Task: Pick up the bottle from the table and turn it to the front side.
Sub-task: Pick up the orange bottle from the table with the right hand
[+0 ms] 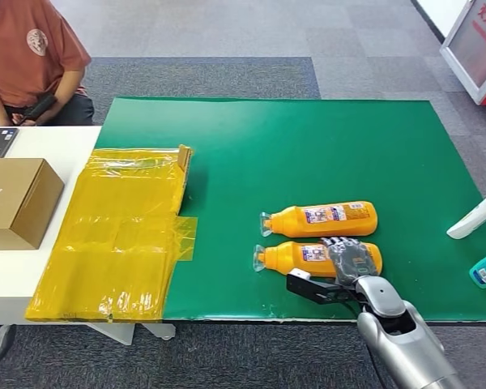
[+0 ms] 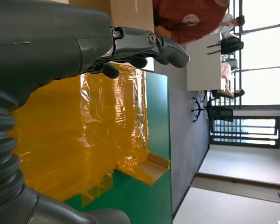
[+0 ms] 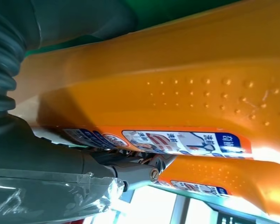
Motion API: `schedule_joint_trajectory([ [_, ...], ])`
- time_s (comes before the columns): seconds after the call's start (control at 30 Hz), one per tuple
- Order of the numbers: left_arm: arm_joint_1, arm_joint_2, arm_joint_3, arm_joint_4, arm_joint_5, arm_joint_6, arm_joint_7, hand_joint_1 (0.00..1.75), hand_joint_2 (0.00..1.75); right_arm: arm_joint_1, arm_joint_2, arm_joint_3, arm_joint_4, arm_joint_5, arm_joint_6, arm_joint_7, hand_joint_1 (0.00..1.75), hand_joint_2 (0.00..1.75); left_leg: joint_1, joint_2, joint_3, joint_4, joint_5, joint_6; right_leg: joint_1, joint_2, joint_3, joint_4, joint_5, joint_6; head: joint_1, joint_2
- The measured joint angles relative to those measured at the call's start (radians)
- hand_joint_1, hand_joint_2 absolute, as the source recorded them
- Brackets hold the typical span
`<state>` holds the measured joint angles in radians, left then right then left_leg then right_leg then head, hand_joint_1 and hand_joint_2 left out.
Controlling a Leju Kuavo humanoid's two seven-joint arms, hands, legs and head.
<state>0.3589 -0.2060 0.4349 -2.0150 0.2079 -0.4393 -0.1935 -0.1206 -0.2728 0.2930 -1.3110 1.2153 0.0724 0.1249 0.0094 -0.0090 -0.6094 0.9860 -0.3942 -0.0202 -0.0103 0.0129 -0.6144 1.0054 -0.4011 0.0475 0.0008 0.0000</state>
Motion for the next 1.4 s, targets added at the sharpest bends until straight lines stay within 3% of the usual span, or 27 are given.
schedule_joint_trajectory([
  [0.1,0.000,0.000,0.000,0.000,0.001,-0.002,-0.003,0.00,1.75,-0.001,0.000,-0.004,0.000,-0.098,0.023,-0.032,1.75,1.75,0.000,0.000,0.000,0.000,0.000,0.000,0.000,0.000,0.000,0.000,0.000,0.000,0.000,0.000],
  [0.33,-0.014,0.039,-0.023,0.006,0.017,0.028,-0.043,0.00,1.75,-0.015,0.000,-0.055,-0.048,-0.663,0.143,-0.133,1.75,1.75,0.001,0.002,0.007,0.000,-0.004,-0.001,0.001,0.003,0.005,0.000,-0.001,0.000,0.000,0.000],
  [0.57,-0.037,0.111,-0.101,0.024,0.034,0.100,-0.068,0.00,1.75,-0.019,0.004,-0.056,-0.069,-0.947,0.161,-0.148,1.75,1.75,0.000,0.002,0.004,0.000,-0.001,0.000,0.000,0.002,0.004,0.000,-0.001,0.000,0.000,0.000],
  [0.77,-0.075,0.163,-0.171,0.052,0.043,0.136,-0.072,0.00,1.75,-0.057,0.031,-0.051,-0.070,-1.033,0.157,-0.141,1.75,1.75,0.000,0.002,0.003,0.000,-0.001,0.000,0.000,0.002,0.003,0.000,-0.001,0.000,0.000,0.000],
  [1.13,-0.110,0.208,-0.241,0.094,0.037,0.149,-0.072,0.00,1.75,-0.076,0.061,-0.042,-0.064,-1.093,0.154,-0.170,1.75,1.75,0.000,0.002,0.000,0.000,-0.001,0.000,0.000,0.002,0.000,0.000,-0.002,0.001,0.000,0.000],
  [1.4,-0.230,0.238,-0.368,0.186,0.043,0.180,-0.070,0.00,1.75,-0.146,0.100,-0.016,-0.023,-1.133,0.161,-0.215,1.75,1.75,0.000,0.002,-0.001,0.000,0.001,0.000,0.000,0.002,0.000,0.000,0.000,0.001,0.000,0.000],
])
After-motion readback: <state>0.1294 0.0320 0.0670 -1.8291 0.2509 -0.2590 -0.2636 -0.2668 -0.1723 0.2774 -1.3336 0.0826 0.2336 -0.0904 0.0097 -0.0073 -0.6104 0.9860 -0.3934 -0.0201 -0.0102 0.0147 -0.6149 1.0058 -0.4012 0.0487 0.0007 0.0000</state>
